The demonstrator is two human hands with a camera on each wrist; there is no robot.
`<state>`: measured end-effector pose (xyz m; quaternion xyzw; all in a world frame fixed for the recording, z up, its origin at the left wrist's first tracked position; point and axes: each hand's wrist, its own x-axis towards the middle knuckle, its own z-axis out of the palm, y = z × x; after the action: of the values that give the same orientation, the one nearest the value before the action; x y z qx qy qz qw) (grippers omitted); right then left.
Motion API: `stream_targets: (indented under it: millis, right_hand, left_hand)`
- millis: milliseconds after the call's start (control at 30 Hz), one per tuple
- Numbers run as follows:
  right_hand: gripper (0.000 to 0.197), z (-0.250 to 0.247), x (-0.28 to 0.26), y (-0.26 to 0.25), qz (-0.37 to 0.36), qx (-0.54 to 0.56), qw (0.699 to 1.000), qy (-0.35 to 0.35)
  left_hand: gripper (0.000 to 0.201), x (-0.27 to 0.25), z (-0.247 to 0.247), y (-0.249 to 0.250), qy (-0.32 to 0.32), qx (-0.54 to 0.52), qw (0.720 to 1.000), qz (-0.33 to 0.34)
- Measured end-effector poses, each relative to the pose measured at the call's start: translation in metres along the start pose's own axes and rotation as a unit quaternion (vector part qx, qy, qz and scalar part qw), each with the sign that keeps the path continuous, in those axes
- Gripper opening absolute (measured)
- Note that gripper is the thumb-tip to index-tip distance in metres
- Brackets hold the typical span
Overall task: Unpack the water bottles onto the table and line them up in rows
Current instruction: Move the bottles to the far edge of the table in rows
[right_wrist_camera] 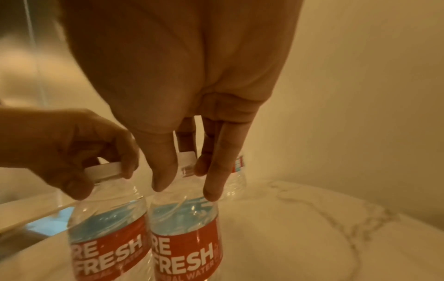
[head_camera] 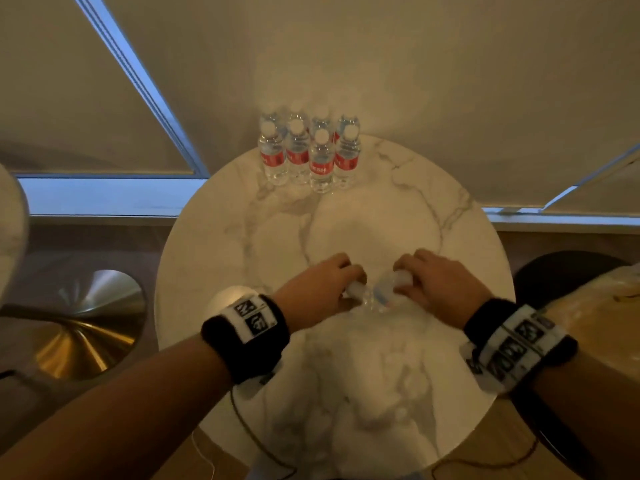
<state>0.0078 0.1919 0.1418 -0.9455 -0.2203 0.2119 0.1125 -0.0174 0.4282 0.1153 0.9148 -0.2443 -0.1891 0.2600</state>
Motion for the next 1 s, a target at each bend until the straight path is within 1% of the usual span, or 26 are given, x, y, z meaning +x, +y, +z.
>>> stream_targets:
  millis: [100, 167, 300, 433, 600, 767, 833, 933, 1000]
  right_hand:
    - [0.033, -0.029, 0.053, 0.029, 0.050, -0.009, 0.998, 0.029]
    - [0.034, -0.048, 0.095, 0.047, 0.071, -0.003, 0.996, 0.048]
    - [0.038, -0.086, 0.174, 0.074, 0.098, 0.002, 0.993, 0.070]
    - [0.037, -0.113, 0.235, 0.090, 0.105, 0.009, 0.991, 0.087]
    - [0.035, -0.131, 0.286, 0.094, 0.098, 0.020, 0.989, 0.105]
    - [0.029, -0.133, 0.313, 0.082, 0.068, 0.016, 0.992, 0.109]
    - [0.029, -0.134, 0.316, 0.079, 0.063, 0.026, 0.992, 0.110]
    - [0.029, -0.134, 0.313, 0.082, 0.072, 0.062, 0.991, 0.097]
    - [0.036, -0.133, 0.308, 0.085, 0.083, 0.097, 0.988, 0.092]
  left_hand:
    - [0.036, 0.062, -0.019, -0.007, 0.027, -0.004, 1.000, 0.008]
    - [0.037, 0.105, -0.034, -0.012, 0.031, 0.005, 1.000, 0.000]
    - [0.036, 0.180, -0.070, -0.022, 0.044, 0.023, 0.999, -0.010]
    - [0.035, 0.233, -0.097, -0.041, 0.070, 0.031, 0.997, -0.024]
    - [0.031, 0.266, -0.121, -0.065, 0.086, 0.060, 0.994, -0.019]
    - [0.021, 0.278, -0.125, -0.086, 0.120, 0.093, 0.988, -0.014]
    - [0.025, 0.280, -0.122, -0.089, 0.130, 0.094, 0.987, -0.025]
    - [0.031, 0.279, -0.121, -0.083, 0.127, 0.092, 0.987, -0.036]
    - [0.037, 0.270, -0.127, -0.073, 0.127, 0.080, 0.988, -0.042]
